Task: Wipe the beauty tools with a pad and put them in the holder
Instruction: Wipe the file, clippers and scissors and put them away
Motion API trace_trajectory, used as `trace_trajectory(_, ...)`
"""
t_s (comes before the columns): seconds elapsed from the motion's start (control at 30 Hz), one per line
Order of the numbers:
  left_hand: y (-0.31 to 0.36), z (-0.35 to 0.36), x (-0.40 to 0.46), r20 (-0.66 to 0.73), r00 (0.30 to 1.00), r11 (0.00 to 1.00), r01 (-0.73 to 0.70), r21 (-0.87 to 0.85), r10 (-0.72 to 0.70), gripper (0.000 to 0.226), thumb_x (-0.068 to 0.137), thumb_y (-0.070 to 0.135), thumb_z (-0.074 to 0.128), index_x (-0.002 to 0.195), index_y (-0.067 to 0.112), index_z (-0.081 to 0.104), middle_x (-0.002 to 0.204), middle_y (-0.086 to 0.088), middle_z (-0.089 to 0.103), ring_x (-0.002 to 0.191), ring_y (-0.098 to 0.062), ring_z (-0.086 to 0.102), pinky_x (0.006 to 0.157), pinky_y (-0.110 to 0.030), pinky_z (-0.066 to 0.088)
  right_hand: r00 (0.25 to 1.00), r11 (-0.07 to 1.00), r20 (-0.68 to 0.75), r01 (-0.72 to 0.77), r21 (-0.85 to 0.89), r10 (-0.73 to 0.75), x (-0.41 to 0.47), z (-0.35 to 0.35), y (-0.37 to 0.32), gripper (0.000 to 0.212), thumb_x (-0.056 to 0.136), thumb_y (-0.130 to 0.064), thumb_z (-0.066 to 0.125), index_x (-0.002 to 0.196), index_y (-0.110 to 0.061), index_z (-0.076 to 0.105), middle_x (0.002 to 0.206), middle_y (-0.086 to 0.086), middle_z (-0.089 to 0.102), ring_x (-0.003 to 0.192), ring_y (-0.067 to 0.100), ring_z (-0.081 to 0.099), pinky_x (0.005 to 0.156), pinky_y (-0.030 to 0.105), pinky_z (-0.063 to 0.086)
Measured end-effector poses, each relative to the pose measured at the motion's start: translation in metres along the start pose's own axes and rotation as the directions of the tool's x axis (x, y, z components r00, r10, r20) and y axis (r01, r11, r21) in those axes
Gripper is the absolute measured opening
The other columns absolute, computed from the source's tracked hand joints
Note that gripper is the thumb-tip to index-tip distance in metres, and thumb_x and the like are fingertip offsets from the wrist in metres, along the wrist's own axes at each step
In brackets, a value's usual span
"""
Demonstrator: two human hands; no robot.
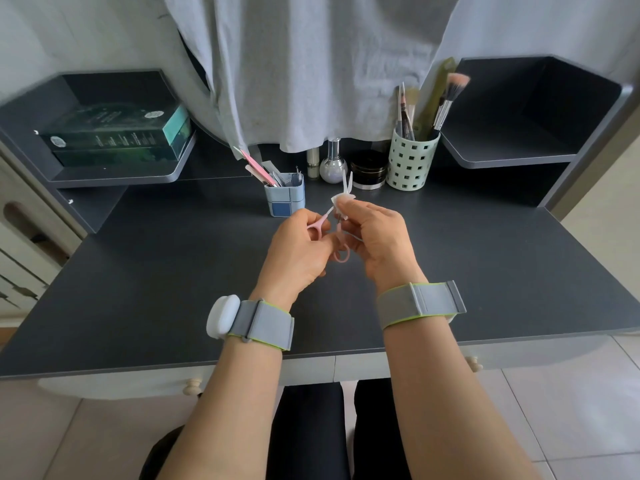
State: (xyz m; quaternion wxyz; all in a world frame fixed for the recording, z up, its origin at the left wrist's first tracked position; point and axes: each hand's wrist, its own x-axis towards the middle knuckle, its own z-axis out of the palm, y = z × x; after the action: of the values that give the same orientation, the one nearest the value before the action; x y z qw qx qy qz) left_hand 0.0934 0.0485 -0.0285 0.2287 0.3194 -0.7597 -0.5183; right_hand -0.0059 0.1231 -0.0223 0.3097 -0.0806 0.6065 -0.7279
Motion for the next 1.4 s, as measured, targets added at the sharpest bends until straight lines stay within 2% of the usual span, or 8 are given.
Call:
trace_trajectory(0.17,0.000,0.000,0.001,0.008,1.000,1.000,-0.002,-0.008,0.002,0.021,0.087,0.024,0.075,0.093,0.024,0.055,0.087,-0.004,0.074,0.076,-0.019,0.073,0.048,-0.025,0.048,0.999,1.000,0.043,-0.010,-0.014,0.010,0.002,-0.002,-0.001,0.017,0.086,-0.024,0.078,0.086,-0.006,0.077,0.082,0.009,0.064,0.066,0.013,0.053,0.070,0.033,0.049)
trace_trajectory(0.33,0.001,-0.003,0.003,-0.028,1.000,1.000,-0.006,-0.025,0.005,0.019,0.088,0.024,0.074,0.097,0.021,0.057,0.086,-0.001,0.072,0.074,-0.013,0.072,0.048,-0.022,0.048,0.997,1.000,0.080,0.002,-0.001,-0.002,0.003,-0.007,0.001,0.016,0.089,-0.024,0.076,0.089,-0.008,0.078,0.086,0.008,0.070,0.077,0.015,0.060,0.077,0.035,0.054)
trace_trajectory(0.43,-0.001,-0.002,0.002,-0.033,0.999,0.999,-0.005,-0.042,0.003,0.019,0.088,0.026,0.074,0.098,0.020,0.059,0.086,-0.002,0.073,0.074,-0.013,0.072,0.048,-0.023,0.049,0.992,1.000,0.126,0.006,-0.026,-0.003,0.002,-0.008,0.007,0.022,0.090,-0.023,0.074,0.094,-0.001,0.077,0.089,0.018,0.073,0.078,0.023,0.062,0.080,0.043,0.056)
trace_trajectory(0.7,-0.004,-0.001,0.003,0.030,1.000,1.000,-0.001,0.008,0.001,0.017,0.094,0.027,0.066,0.105,0.018,0.059,0.094,-0.003,0.071,0.082,-0.019,0.071,0.050,-0.023,0.050,0.977,0.999,0.211,-0.015,-0.030,0.021,-0.001,-0.005,0.007,0.022,0.090,-0.015,0.073,0.097,0.006,0.073,0.083,0.013,0.071,0.065,0.018,0.061,0.057,0.029,0.052)
trace_trajectory(0.9,-0.007,0.000,0.002,0.068,0.998,0.999,-0.003,0.043,0.000,0.009,0.098,0.028,0.058,0.106,0.024,0.056,0.100,0.000,0.068,0.089,-0.018,0.068,0.053,-0.024,0.052,0.975,0.999,0.216,-0.048,-0.005,0.047,-0.002,-0.005,0.008,0.017,0.089,-0.015,0.073,0.099,0.000,0.073,0.075,0.005,0.069,0.061,0.011,0.060,0.057,0.027,0.050)
trace_trajectory(1.17,-0.003,0.003,0.001,0.059,0.998,1.000,-0.018,0.015,0.017,0.010,0.098,0.028,0.060,0.105,0.022,0.055,0.098,0.000,0.069,0.086,-0.017,0.069,0.053,-0.022,0.051,0.987,0.996,0.151,-0.070,0.056,0.061,0.001,-0.003,0.008,0.006,0.086,-0.012,0.075,0.082,-0.007,0.074,0.070,0.005,0.068,0.064,0.014,0.060,0.057,0.029,0.049)
trace_trajectory(1.3,-0.001,0.003,0.002,0.049,0.998,1.000,-0.026,-0.001,0.026,0.012,0.098,0.025,0.062,0.103,0.018,0.053,0.096,-0.003,0.070,0.078,-0.017,0.069,0.053,-0.022,0.051,0.990,0.993,0.131,-0.060,0.098,0.046,0.002,-0.001,0.004,0.013,0.085,-0.012,0.075,0.092,-0.002,0.075,0.072,0.008,0.066,0.064,0.017,0.058,0.056,0.032,0.047)
trace_trajectory(1.4,-0.001,0.001,0.003,0.047,0.999,1.000,-0.022,-0.019,0.023,0.014,0.097,0.024,0.064,0.102,0.018,0.053,0.093,-0.004,0.072,0.073,-0.020,0.071,0.056,-0.030,0.056,0.990,0.992,0.129,-0.063,0.109,0.048,0.003,0.000,0.003,0.021,0.086,-0.015,0.075,0.099,0.001,0.075,0.084,0.017,0.064,0.071,0.024,0.058,0.054,0.032,0.046)
